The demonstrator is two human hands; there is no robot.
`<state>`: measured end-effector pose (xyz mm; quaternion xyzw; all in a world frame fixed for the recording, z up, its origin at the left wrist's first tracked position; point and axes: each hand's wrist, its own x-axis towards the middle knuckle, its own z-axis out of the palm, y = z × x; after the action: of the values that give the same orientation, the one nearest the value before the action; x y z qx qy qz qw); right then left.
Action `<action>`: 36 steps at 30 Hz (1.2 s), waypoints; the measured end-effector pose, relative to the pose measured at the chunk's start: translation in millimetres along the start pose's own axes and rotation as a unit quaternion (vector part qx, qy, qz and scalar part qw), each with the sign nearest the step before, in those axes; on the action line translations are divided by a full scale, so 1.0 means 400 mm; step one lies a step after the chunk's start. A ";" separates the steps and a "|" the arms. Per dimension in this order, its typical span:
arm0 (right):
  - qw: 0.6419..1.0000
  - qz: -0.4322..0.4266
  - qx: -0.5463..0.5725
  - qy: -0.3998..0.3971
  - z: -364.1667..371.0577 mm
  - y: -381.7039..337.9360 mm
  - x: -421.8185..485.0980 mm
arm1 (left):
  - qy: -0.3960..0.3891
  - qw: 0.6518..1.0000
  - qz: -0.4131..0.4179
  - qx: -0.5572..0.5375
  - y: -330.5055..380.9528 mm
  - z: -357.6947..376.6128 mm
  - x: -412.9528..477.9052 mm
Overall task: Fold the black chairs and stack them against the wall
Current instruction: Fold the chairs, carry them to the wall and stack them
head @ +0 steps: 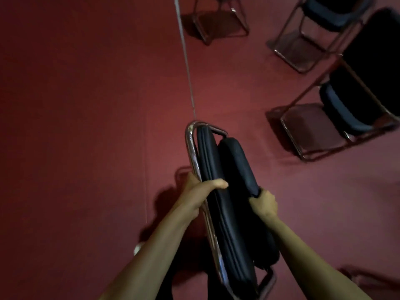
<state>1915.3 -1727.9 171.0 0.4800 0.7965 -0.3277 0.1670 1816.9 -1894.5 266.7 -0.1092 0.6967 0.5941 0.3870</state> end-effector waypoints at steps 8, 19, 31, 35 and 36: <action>0.971 -0.182 -0.146 -0.056 0.214 -0.428 -0.193 | 0.171 0.973 0.035 -0.151 -0.010 -0.476 -0.162; 0.852 -0.440 -0.224 -0.174 0.730 -1.062 -0.668 | 0.420 0.839 0.147 -0.313 -0.087 -1.208 -0.511; 0.683 -0.586 -0.237 -0.365 1.450 -1.607 -1.307 | 0.645 0.682 0.175 -0.299 -0.227 -1.983 -0.783; 0.635 -0.597 -0.271 -0.409 1.692 -1.735 -1.527 | 0.691 0.629 0.151 -0.323 -0.282 -2.238 -0.874; 0.622 -0.601 -0.281 -0.416 1.746 -1.759 -1.581 | 0.702 0.613 0.146 -0.333 -0.301 -2.296 -0.896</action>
<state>1572.1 -2847.1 283.1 -0.3634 0.8066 -0.2802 0.3726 1756.9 -2875.0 412.0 -0.5112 0.5162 0.5760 -0.3748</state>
